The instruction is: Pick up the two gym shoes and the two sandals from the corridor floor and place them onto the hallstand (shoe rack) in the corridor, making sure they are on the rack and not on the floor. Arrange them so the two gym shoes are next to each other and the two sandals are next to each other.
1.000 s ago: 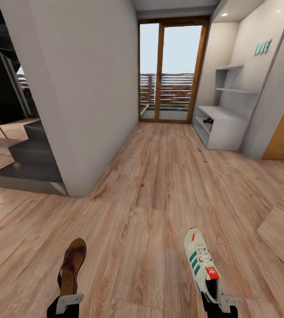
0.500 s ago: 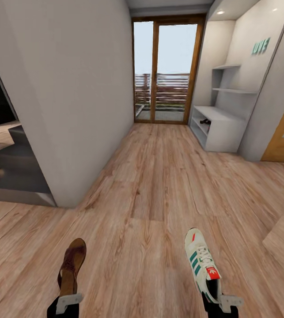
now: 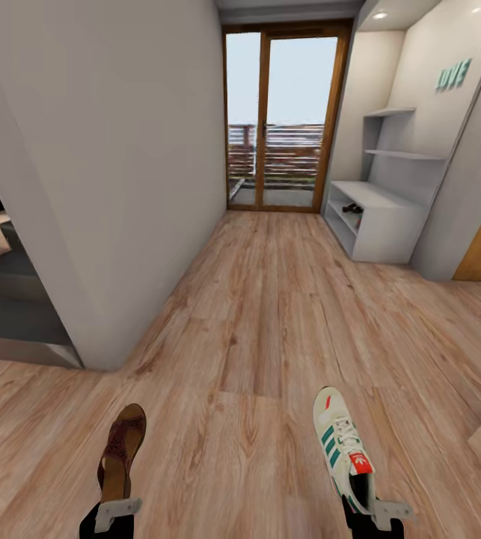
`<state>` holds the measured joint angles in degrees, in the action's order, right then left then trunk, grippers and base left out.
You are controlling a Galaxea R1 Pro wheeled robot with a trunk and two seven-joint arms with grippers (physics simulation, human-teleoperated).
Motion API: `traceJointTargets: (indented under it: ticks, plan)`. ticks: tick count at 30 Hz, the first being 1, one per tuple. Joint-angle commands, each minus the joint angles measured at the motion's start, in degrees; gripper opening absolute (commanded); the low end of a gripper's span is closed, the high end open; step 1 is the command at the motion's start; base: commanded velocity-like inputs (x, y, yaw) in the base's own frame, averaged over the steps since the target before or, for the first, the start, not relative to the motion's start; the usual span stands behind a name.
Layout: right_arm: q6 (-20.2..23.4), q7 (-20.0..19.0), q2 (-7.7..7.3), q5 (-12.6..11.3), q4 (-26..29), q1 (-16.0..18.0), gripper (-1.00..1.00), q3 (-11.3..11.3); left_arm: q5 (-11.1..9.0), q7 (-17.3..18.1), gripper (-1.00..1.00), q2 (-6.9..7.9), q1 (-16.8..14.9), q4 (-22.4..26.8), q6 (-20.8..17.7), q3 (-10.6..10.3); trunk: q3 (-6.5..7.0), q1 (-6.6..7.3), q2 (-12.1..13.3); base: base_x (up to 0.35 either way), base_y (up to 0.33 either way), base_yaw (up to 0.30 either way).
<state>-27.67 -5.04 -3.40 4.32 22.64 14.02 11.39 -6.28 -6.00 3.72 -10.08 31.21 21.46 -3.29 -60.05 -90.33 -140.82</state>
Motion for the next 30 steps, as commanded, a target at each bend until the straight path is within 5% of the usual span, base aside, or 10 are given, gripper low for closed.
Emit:
traceJointTargets:
  ticks: [1, 30]
  plan:
    - [-0.19, -0.41, 0.05, 0.43, -0.02, 0.04, -1.0, 0.49, -0.4, -0.24, -1.0, 0.06, -0.03, -0.01, 0.16, -0.37, -0.05, -0.02, -0.02, 0.337, 0.0, 0.0]
    - [-0.19, -0.41, 0.15, 0.44, -0.05, 0.06, -1.0, 0.48, -0.4, -0.24, -1.0, 0.06, -0.03, -0.01, 0.16, -0.34, -0.21, -0.02, -0.02, 0.338, 0.0, -0.096]
